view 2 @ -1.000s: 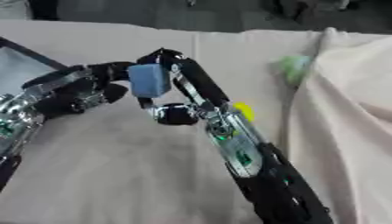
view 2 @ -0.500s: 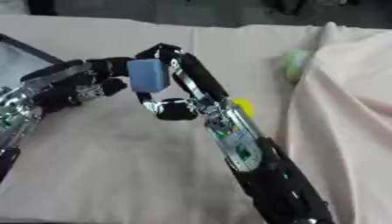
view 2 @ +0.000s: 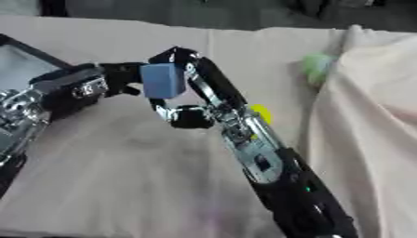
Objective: Pick up the objects with one hand, pass them to the other hand, and then place them into the box on the other side of the table.
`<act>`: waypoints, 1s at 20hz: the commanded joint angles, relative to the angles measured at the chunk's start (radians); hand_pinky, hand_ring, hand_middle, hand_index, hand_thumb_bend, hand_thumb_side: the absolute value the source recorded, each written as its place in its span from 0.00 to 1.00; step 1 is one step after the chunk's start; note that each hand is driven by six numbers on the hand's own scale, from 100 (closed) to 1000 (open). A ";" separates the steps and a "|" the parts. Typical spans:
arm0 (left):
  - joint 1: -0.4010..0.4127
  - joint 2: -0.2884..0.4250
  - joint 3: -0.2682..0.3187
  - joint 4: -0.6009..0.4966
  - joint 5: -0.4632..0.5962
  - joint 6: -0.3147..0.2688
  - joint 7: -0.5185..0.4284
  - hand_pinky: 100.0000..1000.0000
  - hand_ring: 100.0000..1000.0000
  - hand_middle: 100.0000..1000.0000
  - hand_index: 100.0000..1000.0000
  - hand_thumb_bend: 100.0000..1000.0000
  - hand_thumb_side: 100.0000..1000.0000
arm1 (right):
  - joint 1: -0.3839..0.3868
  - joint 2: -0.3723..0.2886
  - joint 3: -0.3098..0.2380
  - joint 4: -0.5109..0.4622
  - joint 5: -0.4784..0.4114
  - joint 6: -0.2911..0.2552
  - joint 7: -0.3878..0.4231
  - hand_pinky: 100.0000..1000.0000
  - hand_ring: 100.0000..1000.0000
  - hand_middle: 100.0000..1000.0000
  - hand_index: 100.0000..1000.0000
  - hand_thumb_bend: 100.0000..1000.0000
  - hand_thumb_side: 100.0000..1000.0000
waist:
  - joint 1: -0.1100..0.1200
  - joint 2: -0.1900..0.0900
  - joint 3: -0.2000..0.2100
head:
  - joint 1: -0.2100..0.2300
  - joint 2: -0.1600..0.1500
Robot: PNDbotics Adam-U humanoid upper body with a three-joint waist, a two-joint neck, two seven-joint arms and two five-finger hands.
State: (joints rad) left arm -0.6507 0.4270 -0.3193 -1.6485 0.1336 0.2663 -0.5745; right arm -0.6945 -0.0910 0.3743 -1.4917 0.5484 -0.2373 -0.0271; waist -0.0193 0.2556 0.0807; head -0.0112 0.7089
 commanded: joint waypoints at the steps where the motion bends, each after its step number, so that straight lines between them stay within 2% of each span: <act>1: -0.021 -0.001 -0.019 -0.007 -0.002 0.005 -0.031 0.97 1.00 1.00 0.82 0.39 0.81 | -0.026 0.019 0.011 -0.036 -0.007 -0.009 -0.001 0.65 0.44 0.36 0.49 0.00 0.00 | 0.002 -0.006 -0.001 | 0.002 -0.011; 7: -0.028 -0.007 -0.026 0.006 -0.093 0.049 -0.049 0.97 1.00 1.00 0.83 0.39 0.84 | -0.028 0.026 0.013 -0.044 -0.006 -0.012 0.000 0.65 0.44 0.36 0.49 0.00 0.00 | 0.003 -0.008 -0.003 | 0.002 -0.011; 12: -0.043 -0.015 -0.037 0.007 -0.170 0.080 -0.051 0.97 1.00 1.00 0.84 0.38 0.82 | -0.029 0.038 0.017 -0.052 0.003 -0.016 0.007 0.65 0.45 0.36 0.49 0.00 0.00 | 0.004 -0.011 -0.004 | 0.005 -0.012; 20: -0.047 -0.023 -0.046 0.005 -0.235 0.080 -0.065 0.99 1.00 1.00 0.85 0.39 0.78 | -0.030 0.053 0.020 -0.059 0.009 -0.018 0.012 0.64 0.44 0.36 0.49 0.00 0.00 | 0.005 -0.016 -0.005 | 0.008 -0.015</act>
State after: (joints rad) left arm -0.6854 0.4123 -0.3498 -1.6365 -0.0895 0.3473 -0.6314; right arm -0.6969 -0.0654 0.3849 -1.5109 0.5591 -0.2497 -0.0142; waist -0.0192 0.2556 0.0755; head -0.0063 0.7085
